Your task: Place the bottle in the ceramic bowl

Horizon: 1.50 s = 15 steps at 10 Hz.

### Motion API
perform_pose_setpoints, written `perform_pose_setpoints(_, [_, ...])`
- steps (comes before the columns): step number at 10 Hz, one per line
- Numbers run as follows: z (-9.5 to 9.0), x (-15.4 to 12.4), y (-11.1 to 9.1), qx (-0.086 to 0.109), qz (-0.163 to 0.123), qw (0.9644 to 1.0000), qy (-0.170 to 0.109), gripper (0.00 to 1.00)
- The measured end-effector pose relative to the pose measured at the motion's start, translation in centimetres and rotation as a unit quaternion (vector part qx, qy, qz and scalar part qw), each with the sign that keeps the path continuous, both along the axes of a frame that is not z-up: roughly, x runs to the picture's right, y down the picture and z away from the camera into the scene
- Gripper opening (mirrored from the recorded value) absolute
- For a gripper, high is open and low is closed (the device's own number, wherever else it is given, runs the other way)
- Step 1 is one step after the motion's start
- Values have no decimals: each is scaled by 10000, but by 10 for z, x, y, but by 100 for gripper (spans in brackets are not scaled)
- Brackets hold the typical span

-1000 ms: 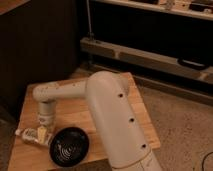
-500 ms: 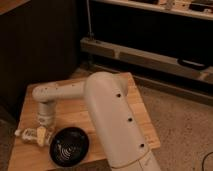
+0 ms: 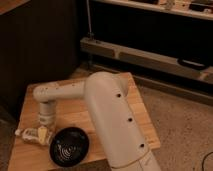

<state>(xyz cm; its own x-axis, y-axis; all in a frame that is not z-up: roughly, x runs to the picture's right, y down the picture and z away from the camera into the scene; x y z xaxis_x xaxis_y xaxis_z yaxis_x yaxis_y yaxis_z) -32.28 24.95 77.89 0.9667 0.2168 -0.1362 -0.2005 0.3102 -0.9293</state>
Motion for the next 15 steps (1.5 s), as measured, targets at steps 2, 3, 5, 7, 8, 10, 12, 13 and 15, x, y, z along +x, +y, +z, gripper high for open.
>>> perform_pose_setpoints(2, [-2, 0, 1, -11, -34, 10000, 47, 1])
perform_pose_setpoints(3, [-3, 0, 1, -6, -48, 9999, 90, 0])
perform_pose_setpoints(5, [-5, 1, -1, 34, -32, 9999, 120, 0])
perform_pose_setpoints(7, [-16, 2, -13, 119, 148, 9998, 24, 0])
perform_pose_setpoints(8, [-26, 3, -21, 161, 222, 9996, -40, 0])
perform_pose_setpoints(10, [-52, 7, -45, 275, 390, 9987, -155, 0])
perform_pose_setpoints(12, [-73, 17, -59, 341, 490, 9980, -182, 0])
perform_pose_setpoints(13, [-82, 27, -60, 347, 512, 9980, -162, 0])
perform_pose_setpoints(15, [-91, 51, -55, 359, 583, 9976, -88, 0])
